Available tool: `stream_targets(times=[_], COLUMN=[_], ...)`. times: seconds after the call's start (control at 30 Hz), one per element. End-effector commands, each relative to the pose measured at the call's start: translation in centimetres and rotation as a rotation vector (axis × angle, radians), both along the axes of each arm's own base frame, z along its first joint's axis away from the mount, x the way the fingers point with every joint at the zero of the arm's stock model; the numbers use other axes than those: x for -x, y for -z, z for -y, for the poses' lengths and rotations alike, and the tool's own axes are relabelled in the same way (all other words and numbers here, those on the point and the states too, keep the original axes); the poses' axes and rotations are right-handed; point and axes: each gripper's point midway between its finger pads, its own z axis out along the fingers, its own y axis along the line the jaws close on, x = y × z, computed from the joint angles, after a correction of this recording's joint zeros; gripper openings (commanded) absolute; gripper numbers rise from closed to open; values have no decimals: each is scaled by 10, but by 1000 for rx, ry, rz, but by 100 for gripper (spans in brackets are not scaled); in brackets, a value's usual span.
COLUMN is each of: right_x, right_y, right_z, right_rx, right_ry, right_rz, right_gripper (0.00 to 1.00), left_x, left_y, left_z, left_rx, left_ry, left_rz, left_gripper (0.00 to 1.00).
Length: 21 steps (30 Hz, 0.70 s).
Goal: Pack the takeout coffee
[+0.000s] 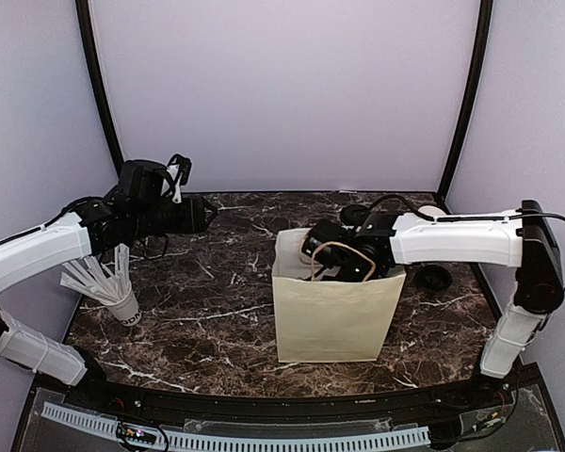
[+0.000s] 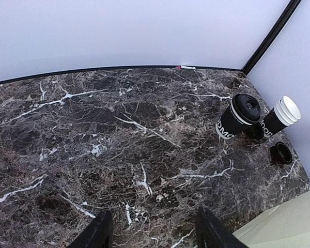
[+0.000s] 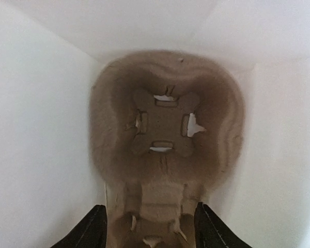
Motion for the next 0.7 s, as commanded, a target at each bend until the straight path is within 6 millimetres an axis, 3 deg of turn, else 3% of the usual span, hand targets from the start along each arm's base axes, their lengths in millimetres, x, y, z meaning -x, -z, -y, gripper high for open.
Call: stream_targets(times=[0.0, 0.17, 0.4, 0.67], right_x=[4, 7, 4, 2], right_y=[-46, -74, -114, -207], right_z=[-11, -11, -12, -21], right_rx=[-92, -117, -192, -384], right_ry=[-9, -26, -42, -64], right_rz=[14, 20, 87, 196], right_gripper=[60, 70, 73, 79], left_x=[12, 23, 41, 54], left_y=[-13, -24, -47, -81], left_z=[-5, 13, 33, 47], left_rx=[46, 74, 116, 135], left_ry=[10, 137, 297, 431], left_rz=[-1, 4, 12, 73], left_gripper=[58, 58, 59, 60])
